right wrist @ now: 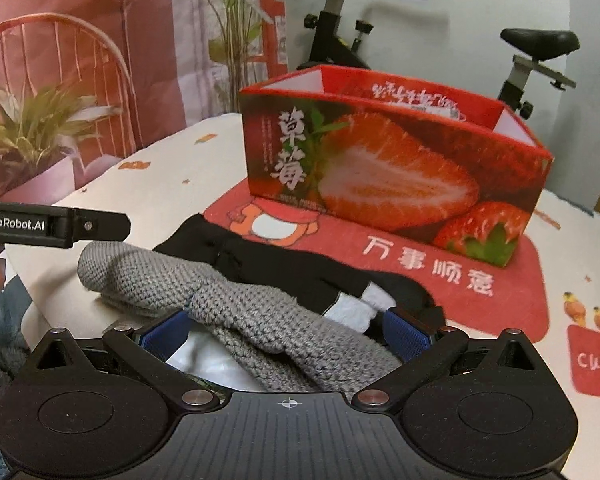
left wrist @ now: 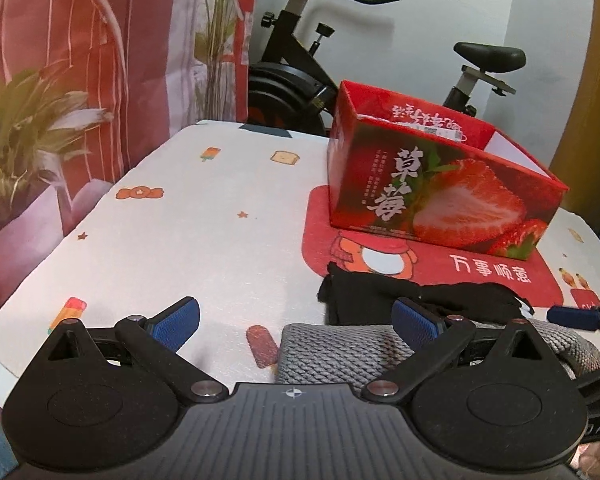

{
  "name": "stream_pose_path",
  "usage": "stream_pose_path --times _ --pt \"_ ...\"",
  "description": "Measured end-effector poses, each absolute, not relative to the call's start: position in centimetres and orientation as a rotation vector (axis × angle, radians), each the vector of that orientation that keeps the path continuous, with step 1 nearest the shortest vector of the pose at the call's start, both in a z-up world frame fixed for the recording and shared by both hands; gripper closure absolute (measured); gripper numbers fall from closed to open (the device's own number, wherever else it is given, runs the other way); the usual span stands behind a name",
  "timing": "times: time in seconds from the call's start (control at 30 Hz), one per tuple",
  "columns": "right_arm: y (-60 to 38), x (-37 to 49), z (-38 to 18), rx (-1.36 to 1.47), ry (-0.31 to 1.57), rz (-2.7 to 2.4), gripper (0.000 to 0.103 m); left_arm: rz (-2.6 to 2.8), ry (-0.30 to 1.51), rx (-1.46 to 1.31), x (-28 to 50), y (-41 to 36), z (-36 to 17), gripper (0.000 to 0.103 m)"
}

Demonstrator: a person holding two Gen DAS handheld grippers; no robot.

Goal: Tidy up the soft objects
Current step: 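Move both grippers down onto the grey knit cloth and grasp it, then close the right gripper on the grey knit cloth beside the left gripper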

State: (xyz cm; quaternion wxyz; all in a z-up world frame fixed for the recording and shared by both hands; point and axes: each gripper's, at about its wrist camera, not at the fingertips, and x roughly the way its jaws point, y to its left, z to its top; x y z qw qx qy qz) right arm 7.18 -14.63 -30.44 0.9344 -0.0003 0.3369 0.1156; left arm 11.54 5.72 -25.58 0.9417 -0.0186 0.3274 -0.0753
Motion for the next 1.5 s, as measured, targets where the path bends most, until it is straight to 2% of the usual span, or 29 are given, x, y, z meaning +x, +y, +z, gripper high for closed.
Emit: stream_pose_path --times 0.43,0.67,0.83,0.9,0.97,1.1,1.2,1.27,1.3,1.37,1.5 --pt "-15.7 9.9 -32.1 0.044 0.716 0.211 0.000 -0.158 0.691 -0.039 12.2 5.4 -26.6 0.000" --pt "-16.6 12.0 -32.1 0.087 0.697 0.187 0.000 -0.169 0.620 -0.033 11.9 5.3 -26.1 0.000" --pt "-16.4 12.5 -32.2 -0.010 0.649 0.192 0.001 -0.210 0.594 -0.010 11.8 4.8 -26.3 0.001" --pt "-16.7 12.7 -32.4 0.004 0.650 0.199 0.001 -0.221 0.574 0.005 11.9 4.4 -26.3 0.005" --pt "-17.1 12.7 -32.6 0.021 0.655 0.201 0.000 -0.234 0.563 0.005 12.3 4.1 -26.3 0.016" --pt "-17.4 12.8 -32.8 0.034 0.658 0.203 0.000 -0.247 0.584 -0.085 13.8 4.4 -25.9 0.021" --pt "-17.5 12.9 -32.9 0.041 0.658 0.201 0.000 -0.242 0.630 -0.111 15.2 4.2 -26.4 0.041" --pt "-17.5 12.9 -33.0 0.044 0.661 0.202 0.000 -0.253 0.665 -0.089 15.7 3.6 -27.1 0.061" --pt "-17.6 12.9 -33.1 0.044 0.661 0.201 0.000 -0.265 0.691 -0.080 15.8 3.4 -27.5 0.063" --pt "-17.6 12.7 -33.1 0.039 0.654 0.200 0.001 -0.273 0.725 -0.049 15.9 2.9 -28.1 0.079" --pt "-17.7 12.5 -33.2 0.042 0.654 0.202 0.001 -0.222 0.718 -0.020 15.6 3.3 -28.7 0.082"
